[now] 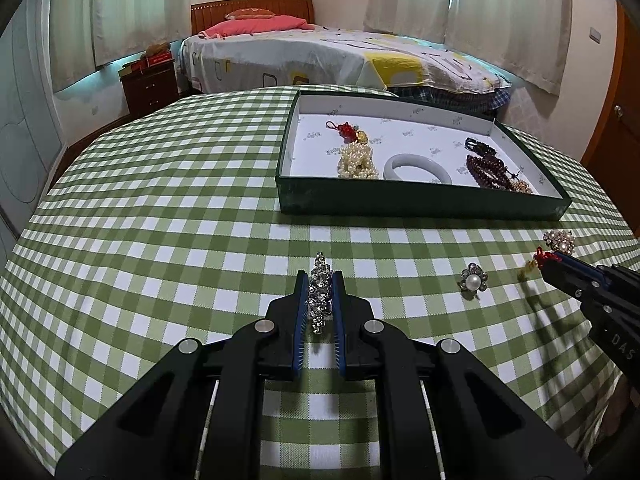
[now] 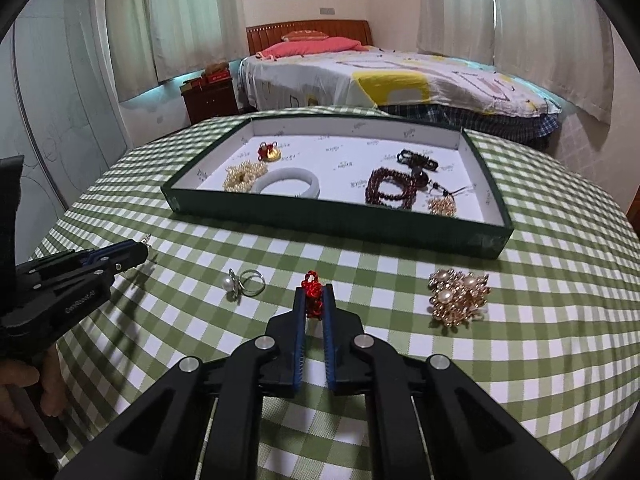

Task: Organize jewelry
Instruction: 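Carry the rhinestone brooch and red flower charm over the box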

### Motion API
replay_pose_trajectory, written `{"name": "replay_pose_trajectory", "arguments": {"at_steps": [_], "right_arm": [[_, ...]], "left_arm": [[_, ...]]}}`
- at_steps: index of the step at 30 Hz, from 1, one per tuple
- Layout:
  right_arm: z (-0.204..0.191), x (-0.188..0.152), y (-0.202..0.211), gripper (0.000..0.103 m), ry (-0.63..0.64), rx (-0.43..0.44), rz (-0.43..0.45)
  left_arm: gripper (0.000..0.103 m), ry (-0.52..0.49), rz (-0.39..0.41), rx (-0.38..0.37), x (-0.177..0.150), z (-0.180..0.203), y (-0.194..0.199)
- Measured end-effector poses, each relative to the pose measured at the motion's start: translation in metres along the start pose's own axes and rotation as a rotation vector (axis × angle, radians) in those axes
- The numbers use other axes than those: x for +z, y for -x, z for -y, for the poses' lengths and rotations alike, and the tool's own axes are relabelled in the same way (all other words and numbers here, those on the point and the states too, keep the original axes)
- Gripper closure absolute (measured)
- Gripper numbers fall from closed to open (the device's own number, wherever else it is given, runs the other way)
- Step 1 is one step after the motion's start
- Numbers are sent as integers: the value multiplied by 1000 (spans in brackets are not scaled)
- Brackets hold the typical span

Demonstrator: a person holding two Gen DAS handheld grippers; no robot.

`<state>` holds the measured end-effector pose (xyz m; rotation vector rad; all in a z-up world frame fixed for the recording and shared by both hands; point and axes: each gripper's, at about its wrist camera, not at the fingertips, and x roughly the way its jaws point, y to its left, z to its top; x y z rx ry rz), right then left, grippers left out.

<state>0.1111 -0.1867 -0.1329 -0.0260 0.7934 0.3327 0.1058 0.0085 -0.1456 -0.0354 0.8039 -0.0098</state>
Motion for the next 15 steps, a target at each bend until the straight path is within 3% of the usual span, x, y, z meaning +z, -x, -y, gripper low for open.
{"name": "replay_pose_trajectory", "arguments": {"at_steps": [15], "right_arm": [[2, 14, 20, 94, 0, -8, 73]], "left_arm": [[91, -4, 54, -6, 12, 6, 18]]}}
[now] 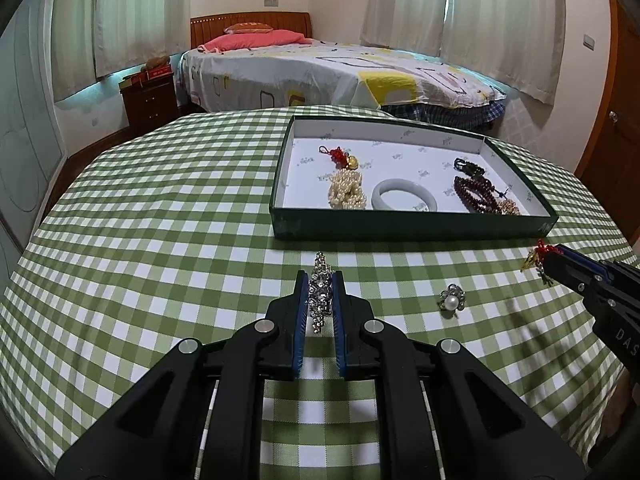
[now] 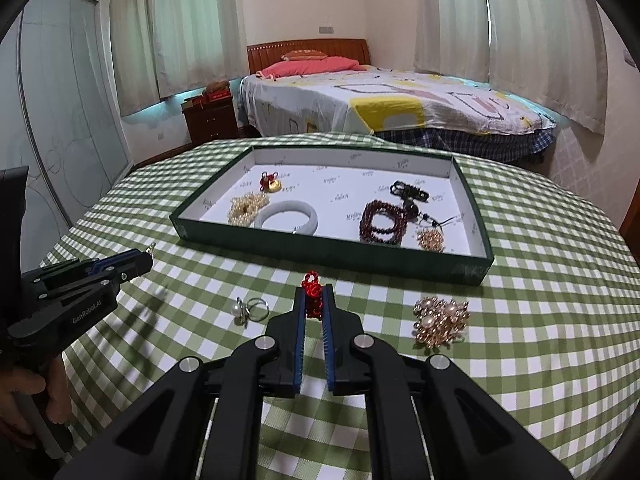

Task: Organize jewelry
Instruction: 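Carry the rhinestone brooch and red flower charm over the box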

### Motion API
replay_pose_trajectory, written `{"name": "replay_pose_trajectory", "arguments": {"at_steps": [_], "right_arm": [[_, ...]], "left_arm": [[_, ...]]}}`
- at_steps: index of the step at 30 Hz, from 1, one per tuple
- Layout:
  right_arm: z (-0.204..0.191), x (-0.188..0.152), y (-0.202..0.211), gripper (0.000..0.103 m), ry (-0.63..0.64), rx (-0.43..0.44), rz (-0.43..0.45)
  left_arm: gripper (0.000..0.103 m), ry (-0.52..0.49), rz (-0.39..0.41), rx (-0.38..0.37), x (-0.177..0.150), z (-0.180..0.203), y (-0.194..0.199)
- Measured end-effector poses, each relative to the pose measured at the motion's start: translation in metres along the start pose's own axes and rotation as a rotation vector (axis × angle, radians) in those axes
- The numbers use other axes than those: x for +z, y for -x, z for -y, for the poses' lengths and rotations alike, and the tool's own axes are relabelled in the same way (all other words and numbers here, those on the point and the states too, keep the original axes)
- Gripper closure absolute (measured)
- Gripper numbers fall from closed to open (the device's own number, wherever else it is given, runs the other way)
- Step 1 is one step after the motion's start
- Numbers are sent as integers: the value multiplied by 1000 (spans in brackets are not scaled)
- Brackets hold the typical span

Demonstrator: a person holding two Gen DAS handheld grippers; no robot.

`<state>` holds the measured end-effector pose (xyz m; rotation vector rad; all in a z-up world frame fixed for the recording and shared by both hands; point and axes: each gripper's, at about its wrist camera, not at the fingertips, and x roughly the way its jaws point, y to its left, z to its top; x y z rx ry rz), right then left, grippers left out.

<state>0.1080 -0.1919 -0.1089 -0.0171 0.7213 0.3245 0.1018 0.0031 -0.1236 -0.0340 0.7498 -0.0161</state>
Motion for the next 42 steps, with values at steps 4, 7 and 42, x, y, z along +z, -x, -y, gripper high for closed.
{"name": "replay_pose_trajectory", "arguments": {"at_steps": [4, 7, 42], "right_arm": [[1, 8, 7, 94, -1, -7, 30], [2, 15, 12, 94, -1, -10, 55], [53, 122, -84, 95, -18, -35, 147]], "left_arm": [[91, 1, 16, -5, 5, 1, 5], [91, 1, 35, -13, 12, 4, 11], [91, -53, 55, -51, 151, 72, -119]]}}
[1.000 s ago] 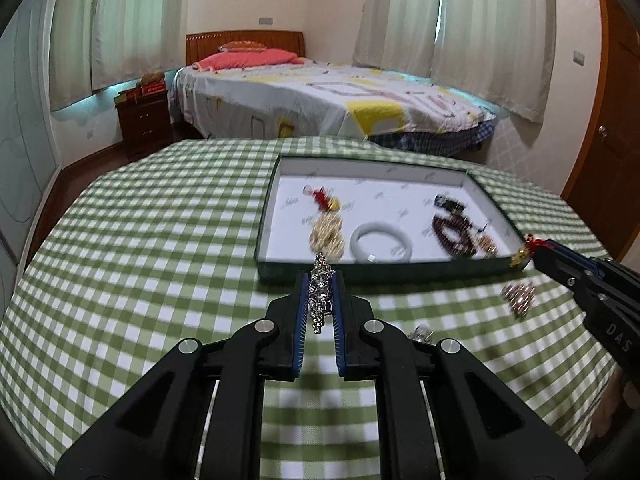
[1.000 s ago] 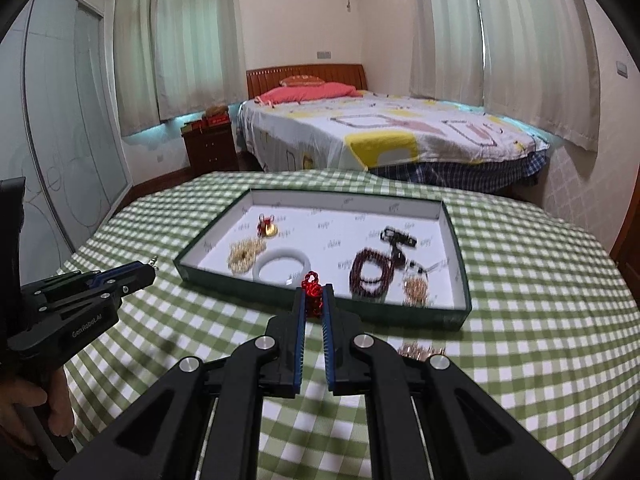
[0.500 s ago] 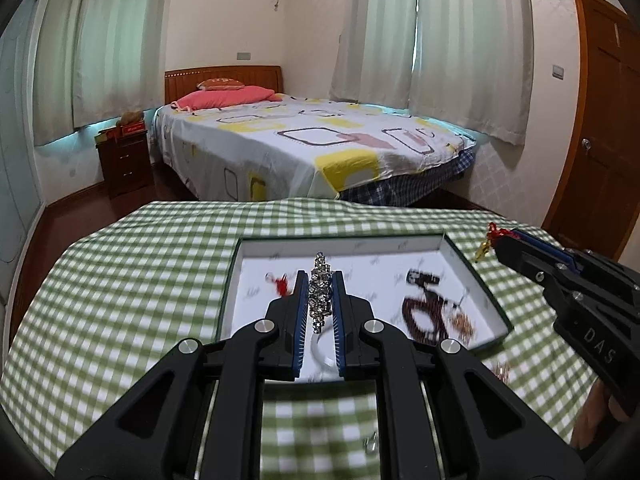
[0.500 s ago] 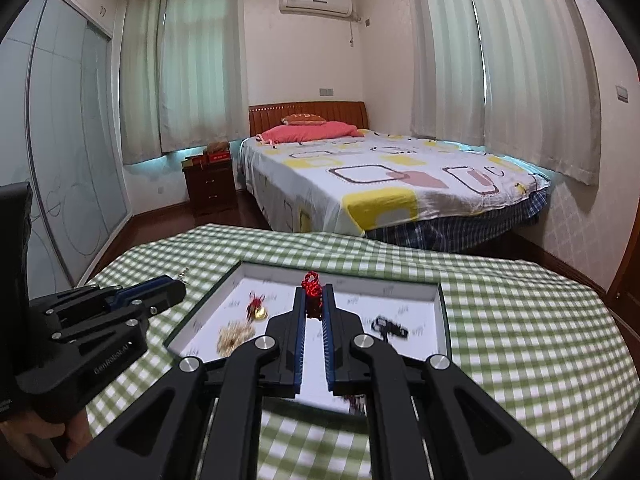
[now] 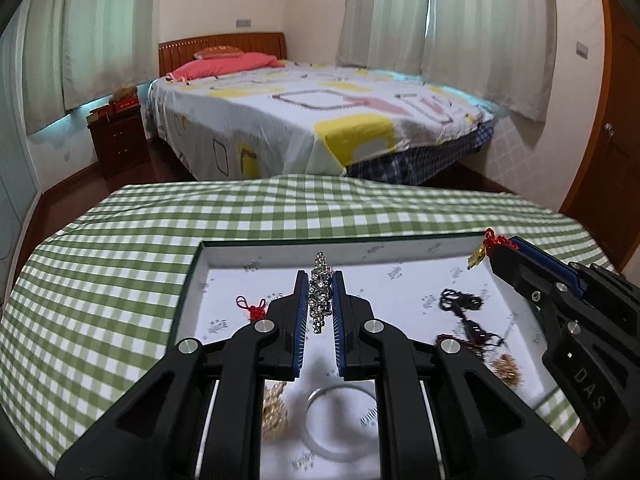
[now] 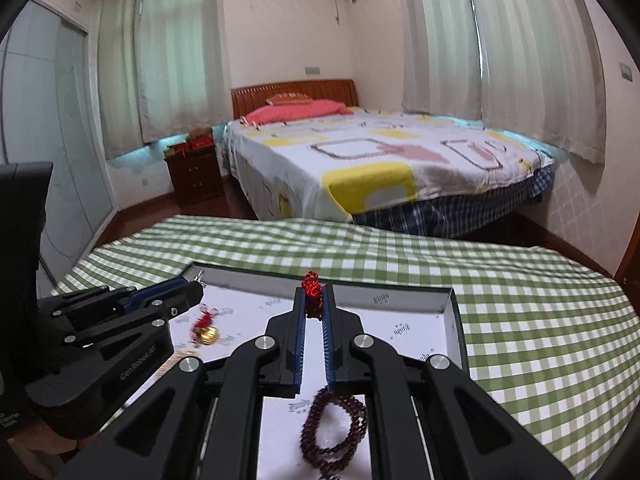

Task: Organize jewelry
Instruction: 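Carry the rhinestone brooch and red flower charm over the box, then lower both items into the box and open both tools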

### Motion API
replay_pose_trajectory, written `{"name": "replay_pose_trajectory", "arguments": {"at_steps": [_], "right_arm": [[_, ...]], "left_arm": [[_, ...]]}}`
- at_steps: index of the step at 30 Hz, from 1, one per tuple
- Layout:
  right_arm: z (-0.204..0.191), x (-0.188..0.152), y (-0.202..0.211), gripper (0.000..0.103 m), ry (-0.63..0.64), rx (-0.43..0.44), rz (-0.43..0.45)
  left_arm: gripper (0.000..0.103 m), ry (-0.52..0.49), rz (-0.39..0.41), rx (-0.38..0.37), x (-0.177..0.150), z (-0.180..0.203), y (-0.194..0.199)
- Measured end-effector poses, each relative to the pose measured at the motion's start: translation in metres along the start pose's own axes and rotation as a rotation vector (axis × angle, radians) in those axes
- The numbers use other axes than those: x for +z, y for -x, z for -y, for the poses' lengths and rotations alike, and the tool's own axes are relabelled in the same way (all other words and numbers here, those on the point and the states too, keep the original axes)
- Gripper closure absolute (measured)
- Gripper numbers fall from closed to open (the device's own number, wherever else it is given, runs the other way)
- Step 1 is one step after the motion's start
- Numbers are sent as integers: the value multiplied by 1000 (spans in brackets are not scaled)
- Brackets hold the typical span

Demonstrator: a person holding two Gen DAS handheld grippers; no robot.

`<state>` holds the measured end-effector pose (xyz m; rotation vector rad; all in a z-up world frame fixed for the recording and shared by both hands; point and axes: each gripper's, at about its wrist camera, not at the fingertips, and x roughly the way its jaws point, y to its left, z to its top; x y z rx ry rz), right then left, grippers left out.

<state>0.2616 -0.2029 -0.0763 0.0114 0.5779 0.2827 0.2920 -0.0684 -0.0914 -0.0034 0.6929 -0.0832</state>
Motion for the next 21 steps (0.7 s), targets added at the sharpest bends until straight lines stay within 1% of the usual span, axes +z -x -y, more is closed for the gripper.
{"name": "replay_pose_trajectory", "arguments": {"at_steps": [6, 11, 17, 21], "right_arm": [[10, -6, -32, 95, -12, -14, -85], [13, -10, -49, 95, -23, -30, -152], [12, -12, -59, 95, -10, -38, -196], [12, -14, -64, 95, -5, -40, -216]], "left_arm": [[91, -2, -71, 15, -2, 2, -31], [91, -18, -102, 36, -2, 4, -45], [91, -18, -148, 46, -6, 3, -57], [91, -18, -164, 48, -8, 4, -61]]}}
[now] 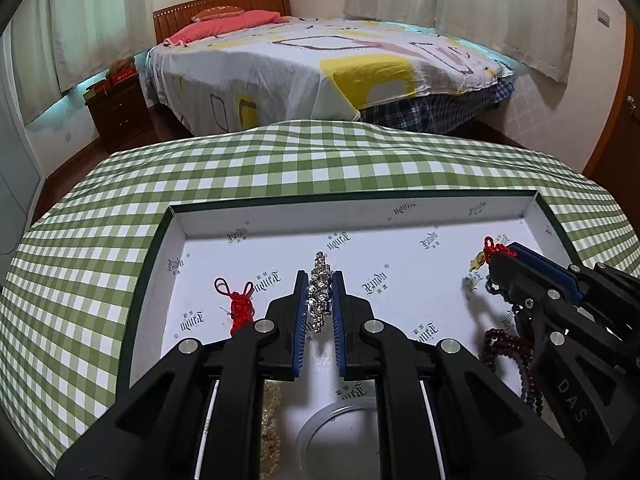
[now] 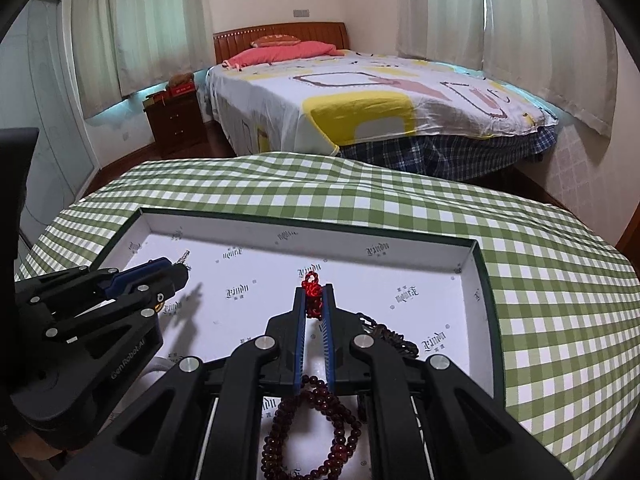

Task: Organize jewelry
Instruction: 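Lower both items into the box and open both tools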

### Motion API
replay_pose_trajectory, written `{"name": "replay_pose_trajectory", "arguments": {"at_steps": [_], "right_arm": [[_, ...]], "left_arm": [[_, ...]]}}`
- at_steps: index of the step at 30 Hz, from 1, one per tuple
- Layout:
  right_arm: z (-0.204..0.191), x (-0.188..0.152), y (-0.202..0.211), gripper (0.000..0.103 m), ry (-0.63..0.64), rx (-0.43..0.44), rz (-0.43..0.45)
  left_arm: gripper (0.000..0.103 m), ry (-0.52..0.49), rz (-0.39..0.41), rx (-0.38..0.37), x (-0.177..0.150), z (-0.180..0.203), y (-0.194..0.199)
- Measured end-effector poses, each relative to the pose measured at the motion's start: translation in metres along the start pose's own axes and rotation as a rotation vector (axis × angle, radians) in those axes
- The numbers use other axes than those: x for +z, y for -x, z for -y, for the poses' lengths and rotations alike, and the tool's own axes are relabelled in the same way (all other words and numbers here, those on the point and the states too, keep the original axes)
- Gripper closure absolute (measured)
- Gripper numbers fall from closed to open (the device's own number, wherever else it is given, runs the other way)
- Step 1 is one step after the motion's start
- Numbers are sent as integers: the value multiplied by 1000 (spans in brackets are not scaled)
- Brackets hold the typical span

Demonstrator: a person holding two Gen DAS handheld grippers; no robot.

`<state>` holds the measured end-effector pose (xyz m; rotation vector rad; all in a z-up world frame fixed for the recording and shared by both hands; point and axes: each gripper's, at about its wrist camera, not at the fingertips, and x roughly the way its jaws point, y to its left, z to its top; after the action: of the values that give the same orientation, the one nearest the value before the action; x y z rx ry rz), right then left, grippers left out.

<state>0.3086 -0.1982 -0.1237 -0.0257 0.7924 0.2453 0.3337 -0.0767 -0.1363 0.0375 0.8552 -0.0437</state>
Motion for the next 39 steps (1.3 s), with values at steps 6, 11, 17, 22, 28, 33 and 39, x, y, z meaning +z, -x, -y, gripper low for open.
{"name": "replay_pose_trajectory", "arguments": {"at_steps": [6, 11, 17, 22, 28, 33, 39], "right_arm": [[-1, -1, -6, 95, 7, 3, -20], [-1, 0, -7, 95, 5, 6, -24], [-2, -1, -8, 95, 11, 10, -29], [-3, -1, -10, 95, 12, 13, -36], [-2, -1, -10, 94, 8, 15, -42], [-1, -2, -10, 94, 6, 17, -46], [0, -2, -8, 76, 0, 19, -40]], "left_arm": [[91, 0, -16, -1, 0, 0, -3], [91, -4, -30, -4, 0, 0, -5], [91, -11, -33, -1, 1, 2, -6], [91, -9, -44, -3, 0, 1, -8], [91, -8, -46, 3, 1, 0, -8], [90, -11, -41, 7, 1, 1, -8], [71, 0, -32, 6, 1, -1, -5]]}}
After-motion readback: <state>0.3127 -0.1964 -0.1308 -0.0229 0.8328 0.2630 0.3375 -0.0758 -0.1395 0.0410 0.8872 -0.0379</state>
